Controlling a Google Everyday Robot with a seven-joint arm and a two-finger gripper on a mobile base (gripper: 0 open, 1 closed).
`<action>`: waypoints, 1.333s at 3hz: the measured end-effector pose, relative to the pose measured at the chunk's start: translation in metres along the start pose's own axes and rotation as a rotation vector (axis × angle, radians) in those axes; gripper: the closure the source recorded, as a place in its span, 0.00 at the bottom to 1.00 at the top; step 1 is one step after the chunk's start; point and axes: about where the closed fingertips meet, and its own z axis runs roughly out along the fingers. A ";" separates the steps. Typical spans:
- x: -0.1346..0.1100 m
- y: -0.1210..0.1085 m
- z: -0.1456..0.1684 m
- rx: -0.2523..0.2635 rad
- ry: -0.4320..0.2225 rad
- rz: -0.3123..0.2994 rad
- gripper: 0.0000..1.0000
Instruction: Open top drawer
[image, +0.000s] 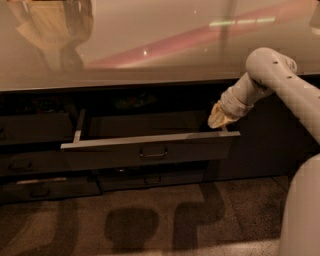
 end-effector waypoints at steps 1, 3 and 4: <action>0.039 0.006 0.022 -0.043 0.065 0.046 1.00; 0.035 0.003 0.024 -0.043 0.065 0.046 1.00; 0.036 0.004 0.027 -0.045 0.076 0.057 1.00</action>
Offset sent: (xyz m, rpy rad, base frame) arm 0.0250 -0.0702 -0.0798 -0.0840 0.0810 -0.1216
